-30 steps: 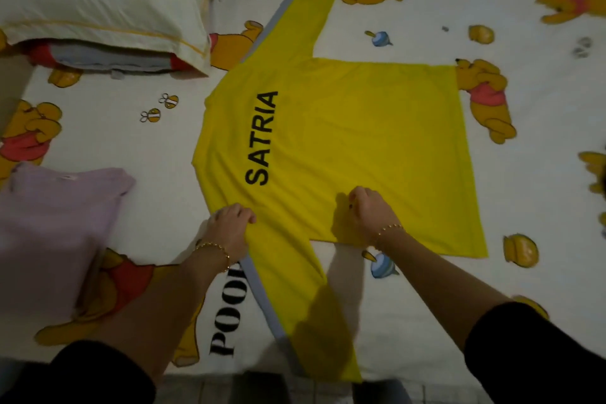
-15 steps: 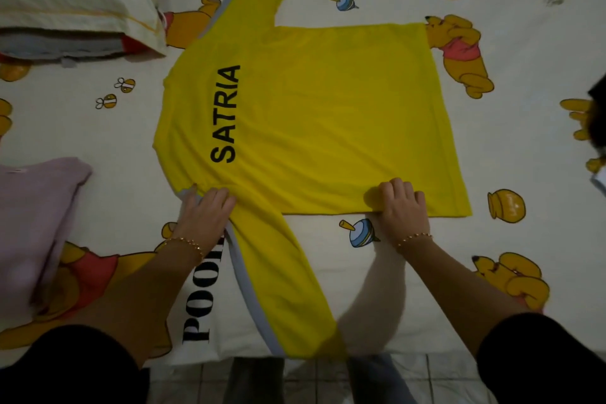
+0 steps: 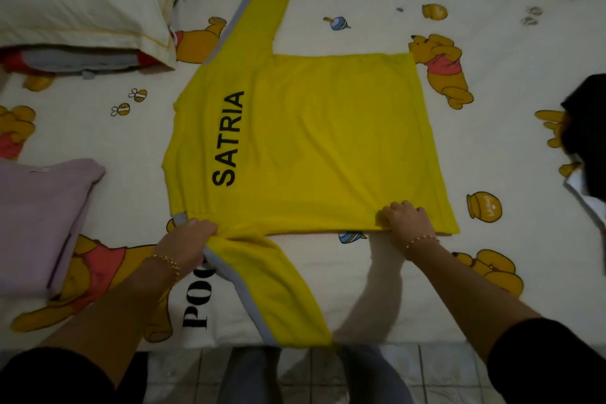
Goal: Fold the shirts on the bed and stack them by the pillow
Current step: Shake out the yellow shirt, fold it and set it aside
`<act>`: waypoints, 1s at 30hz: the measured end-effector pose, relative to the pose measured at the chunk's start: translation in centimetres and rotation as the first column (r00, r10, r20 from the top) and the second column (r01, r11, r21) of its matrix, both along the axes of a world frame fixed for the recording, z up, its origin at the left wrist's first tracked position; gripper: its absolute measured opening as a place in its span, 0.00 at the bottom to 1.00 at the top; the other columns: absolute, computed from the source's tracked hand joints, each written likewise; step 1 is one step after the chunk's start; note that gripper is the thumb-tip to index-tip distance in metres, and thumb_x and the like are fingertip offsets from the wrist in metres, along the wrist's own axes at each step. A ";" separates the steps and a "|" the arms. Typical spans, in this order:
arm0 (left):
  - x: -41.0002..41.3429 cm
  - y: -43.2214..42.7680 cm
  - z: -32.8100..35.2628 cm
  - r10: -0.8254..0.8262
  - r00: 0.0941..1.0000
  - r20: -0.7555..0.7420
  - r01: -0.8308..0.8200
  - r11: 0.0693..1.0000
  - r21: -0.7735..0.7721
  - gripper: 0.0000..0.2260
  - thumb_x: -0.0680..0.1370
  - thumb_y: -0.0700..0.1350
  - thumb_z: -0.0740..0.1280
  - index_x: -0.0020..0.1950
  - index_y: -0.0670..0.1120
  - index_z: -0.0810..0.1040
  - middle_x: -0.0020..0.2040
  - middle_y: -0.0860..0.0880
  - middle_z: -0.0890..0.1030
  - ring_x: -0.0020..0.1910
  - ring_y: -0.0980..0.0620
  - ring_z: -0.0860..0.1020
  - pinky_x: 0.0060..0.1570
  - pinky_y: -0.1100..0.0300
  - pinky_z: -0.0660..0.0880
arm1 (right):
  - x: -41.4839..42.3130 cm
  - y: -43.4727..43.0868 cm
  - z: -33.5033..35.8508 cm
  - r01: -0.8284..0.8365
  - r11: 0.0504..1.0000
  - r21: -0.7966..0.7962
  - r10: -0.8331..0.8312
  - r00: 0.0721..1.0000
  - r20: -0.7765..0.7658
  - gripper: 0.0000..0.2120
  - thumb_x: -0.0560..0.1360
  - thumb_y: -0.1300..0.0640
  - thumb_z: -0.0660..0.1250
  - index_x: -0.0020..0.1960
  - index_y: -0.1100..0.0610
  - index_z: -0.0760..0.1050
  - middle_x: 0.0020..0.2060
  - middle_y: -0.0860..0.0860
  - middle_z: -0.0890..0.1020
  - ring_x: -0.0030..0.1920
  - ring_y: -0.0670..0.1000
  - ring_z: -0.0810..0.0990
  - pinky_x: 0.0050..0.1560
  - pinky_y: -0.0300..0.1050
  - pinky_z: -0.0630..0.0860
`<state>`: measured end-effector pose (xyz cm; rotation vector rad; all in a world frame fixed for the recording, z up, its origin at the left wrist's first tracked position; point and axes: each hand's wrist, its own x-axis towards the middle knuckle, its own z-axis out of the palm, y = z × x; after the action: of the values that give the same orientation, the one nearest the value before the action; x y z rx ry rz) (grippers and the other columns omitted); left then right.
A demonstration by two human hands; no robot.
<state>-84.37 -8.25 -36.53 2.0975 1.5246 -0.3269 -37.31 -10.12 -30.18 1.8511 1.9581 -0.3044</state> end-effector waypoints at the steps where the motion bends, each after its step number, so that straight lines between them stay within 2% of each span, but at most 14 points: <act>1: 0.6 -1.2 1.6 0.045 0.999 0.002 -0.045 0.999 -0.011 0.23 0.64 0.35 0.72 0.53 0.54 0.74 0.45 0.42 0.74 0.45 0.40 0.76 0.43 0.47 0.74 | 0.1 -0.9 0.2 -0.015 0.999 -0.040 0.015 1.000 -0.003 0.14 0.80 0.60 0.54 0.64 0.53 0.70 0.61 0.53 0.73 0.64 0.55 0.68 0.58 0.49 0.67; 2: 1.9 -2.2 4.1 0.076 0.997 0.010 -0.076 0.996 -0.049 0.20 0.66 0.34 0.70 0.56 0.47 0.76 0.48 0.40 0.74 0.49 0.40 0.75 0.46 0.47 0.73 | 0.2 -1.8 0.5 -0.023 0.997 -0.074 0.023 1.000 -0.012 0.15 0.80 0.60 0.54 0.65 0.53 0.69 0.62 0.53 0.72 0.65 0.55 0.68 0.58 0.49 0.66; 4: 3.1 -3.3 6.4 0.111 0.993 0.030 -0.108 0.991 -0.083 0.18 0.68 0.32 0.66 0.57 0.43 0.76 0.50 0.39 0.75 0.51 0.42 0.74 0.49 0.49 0.73 | 0.5 -2.9 0.9 -0.031 0.994 -0.108 0.028 0.999 -0.030 0.16 0.80 0.60 0.54 0.67 0.52 0.68 0.64 0.53 0.72 0.66 0.55 0.67 0.60 0.49 0.66; 7: 4.5 -2.2 7.9 0.263 0.955 0.139 -0.265 0.964 0.000 0.16 0.68 0.28 0.64 0.54 0.39 0.74 0.48 0.41 0.75 0.48 0.43 0.75 0.45 0.52 0.73 | 1.0 -1.8 1.9 -0.018 0.996 -0.083 0.015 0.999 -0.038 0.17 0.80 0.61 0.56 0.68 0.54 0.67 0.64 0.54 0.71 0.66 0.55 0.67 0.61 0.49 0.66; 10: 6.1 1.3 8.7 0.395 0.888 0.237 -0.423 0.902 0.081 0.14 0.71 0.27 0.61 0.54 0.37 0.73 0.47 0.40 0.75 0.44 0.45 0.73 0.40 0.56 0.68 | 1.4 1.5 2.5 0.005 0.999 -0.032 -0.006 1.000 -0.017 0.15 0.78 0.62 0.59 0.64 0.57 0.67 0.62 0.56 0.72 0.65 0.57 0.68 0.60 0.51 0.68; 13: 7.5 6.0 9.3 0.449 0.836 0.314 -0.514 0.842 0.165 0.14 0.72 0.26 0.59 0.56 0.34 0.73 0.51 0.35 0.75 0.49 0.38 0.74 0.43 0.54 0.68 | 2.1 5.8 2.3 0.042 0.999 0.025 -0.042 0.999 0.002 0.15 0.76 0.62 0.62 0.62 0.58 0.68 0.60 0.56 0.73 0.64 0.58 0.69 0.58 0.51 0.69; 16: 7.9 10.9 9.0 0.452 0.836 0.311 -0.525 0.824 0.213 0.15 0.74 0.27 0.58 0.60 0.32 0.72 0.58 0.32 0.74 0.56 0.35 0.72 0.51 0.49 0.68 | 2.9 10.1 1.8 0.043 0.997 0.065 -0.046 0.998 0.039 0.14 0.77 0.62 0.61 0.62 0.59 0.67 0.60 0.57 0.73 0.63 0.58 0.70 0.58 0.52 0.71; 18: 7.9 13.8 8.7 0.461 0.833 0.305 -0.534 0.813 0.230 0.15 0.74 0.28 0.58 0.61 0.32 0.71 0.59 0.32 0.73 0.57 0.34 0.72 0.53 0.48 0.68 | 3.2 12.6 1.7 0.050 0.994 0.102 -0.056 0.997 0.049 0.13 0.79 0.62 0.58 0.63 0.60 0.68 0.59 0.59 0.74 0.62 0.59 0.70 0.56 0.52 0.71; 21: 8.2 16.8 8.0 0.467 0.814 0.346 -0.562 0.784 0.264 0.14 0.74 0.28 0.58 0.59 0.32 0.71 0.59 0.32 0.72 0.56 0.34 0.72 0.53 0.48 0.68 | 3.2 15.4 1.0 0.076 0.983 0.168 -0.083 0.996 0.030 0.12 0.79 0.63 0.57 0.62 0.61 0.68 0.58 0.60 0.74 0.61 0.60 0.70 0.56 0.52 0.71; 24: 8.5 17.5 6.5 0.526 0.752 0.397 -0.645 0.713 0.276 0.13 0.75 0.31 0.61 0.60 0.35 0.69 0.60 0.34 0.69 0.53 0.36 0.72 0.52 0.47 0.70 | 2.9 16.2 -0.3 0.149 0.975 0.165 -0.150 0.989 -0.007 0.15 0.77 0.61 0.62 0.62 0.60 0.67 0.59 0.59 0.72 0.62 0.60 0.69 0.60 0.56 0.68; 27: 8.0 16.3 3.9 0.558 0.766 0.319 -0.638 0.723 0.265 0.16 0.75 0.37 0.67 0.61 0.36 0.70 0.59 0.35 0.71 0.56 0.36 0.73 0.55 0.46 0.71 | 2.6 15.9 -1.6 0.200 0.969 0.146 -0.202 0.979 -0.003 0.18 0.75 0.58 0.65 0.63 0.58 0.65 0.61 0.58 0.71 0.65 0.60 0.67 0.67 0.59 0.61; 30: 7.1 15.5 2.8 0.549 0.792 0.268 -0.611 0.721 0.328 0.12 0.76 0.38 0.66 0.58 0.36 0.73 0.56 0.35 0.74 0.57 0.36 0.73 0.54 0.43 0.71 | 2.9 16.1 -2.1 0.190 0.964 0.184 -0.187 0.982 -0.036 0.14 0.77 0.60 0.60 0.62 0.59 0.66 0.59 0.58 0.72 0.63 0.60 0.68 0.66 0.57 0.62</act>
<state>-77.23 7.25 -33.77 1.7149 2.1891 0.4086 -34.46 5.93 -32.29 2.1677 1.8805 -0.1998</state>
